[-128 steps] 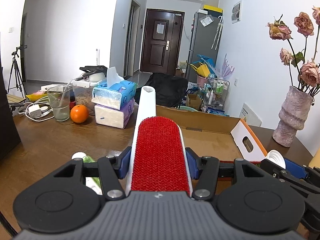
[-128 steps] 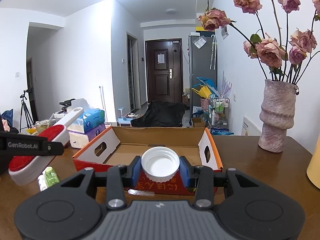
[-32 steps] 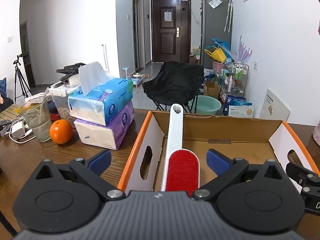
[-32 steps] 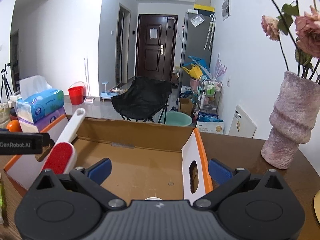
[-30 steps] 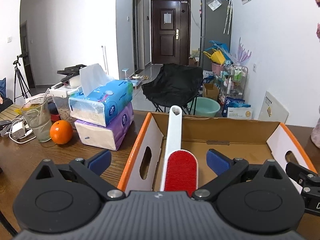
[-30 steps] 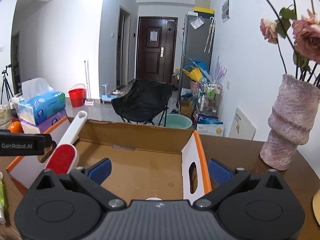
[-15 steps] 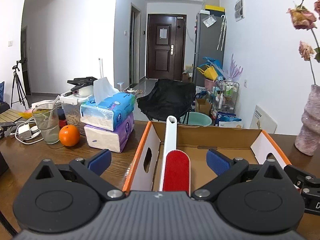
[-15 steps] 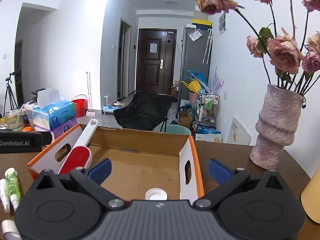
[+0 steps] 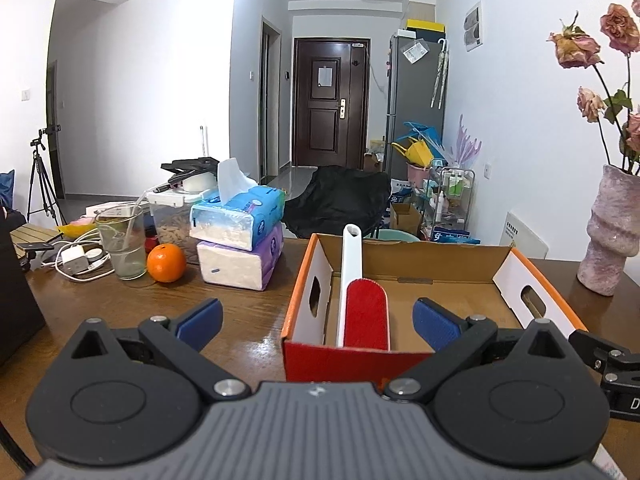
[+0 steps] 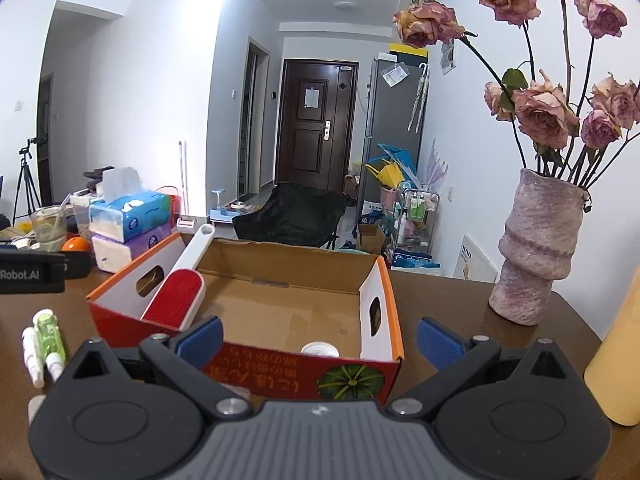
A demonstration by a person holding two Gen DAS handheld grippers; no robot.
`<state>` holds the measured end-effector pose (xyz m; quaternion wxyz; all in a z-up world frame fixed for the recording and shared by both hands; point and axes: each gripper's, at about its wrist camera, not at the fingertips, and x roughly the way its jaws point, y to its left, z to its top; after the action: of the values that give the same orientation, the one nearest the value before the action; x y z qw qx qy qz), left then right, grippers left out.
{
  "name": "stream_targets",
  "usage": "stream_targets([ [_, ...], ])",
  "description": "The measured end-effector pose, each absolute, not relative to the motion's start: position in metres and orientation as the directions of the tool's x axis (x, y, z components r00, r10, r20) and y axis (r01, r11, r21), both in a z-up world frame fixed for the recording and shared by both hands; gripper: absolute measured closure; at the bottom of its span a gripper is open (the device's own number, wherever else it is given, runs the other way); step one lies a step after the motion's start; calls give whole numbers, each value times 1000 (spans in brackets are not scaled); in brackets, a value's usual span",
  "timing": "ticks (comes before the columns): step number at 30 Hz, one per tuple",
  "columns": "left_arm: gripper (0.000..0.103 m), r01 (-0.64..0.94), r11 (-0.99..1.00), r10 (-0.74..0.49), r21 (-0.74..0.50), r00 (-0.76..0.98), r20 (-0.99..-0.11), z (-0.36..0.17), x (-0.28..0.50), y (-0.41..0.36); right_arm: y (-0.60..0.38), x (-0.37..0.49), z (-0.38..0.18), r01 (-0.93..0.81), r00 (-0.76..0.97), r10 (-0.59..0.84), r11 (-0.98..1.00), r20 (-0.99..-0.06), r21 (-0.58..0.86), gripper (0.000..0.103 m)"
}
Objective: Organize rigid objects
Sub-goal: 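Release the white cap and lint brush into the red box with both grippers, then move back to the table and grasp the purple cap with the right gripper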
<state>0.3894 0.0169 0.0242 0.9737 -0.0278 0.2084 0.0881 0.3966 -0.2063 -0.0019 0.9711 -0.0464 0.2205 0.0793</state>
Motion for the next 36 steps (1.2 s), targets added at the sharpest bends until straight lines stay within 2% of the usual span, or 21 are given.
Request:
stream_targets([
  [36, 0, -131, 991, 117, 3, 869, -480, -2, 242, 23, -211, 241, -15, -139, 880, 118, 990, -460, -11, 0],
])
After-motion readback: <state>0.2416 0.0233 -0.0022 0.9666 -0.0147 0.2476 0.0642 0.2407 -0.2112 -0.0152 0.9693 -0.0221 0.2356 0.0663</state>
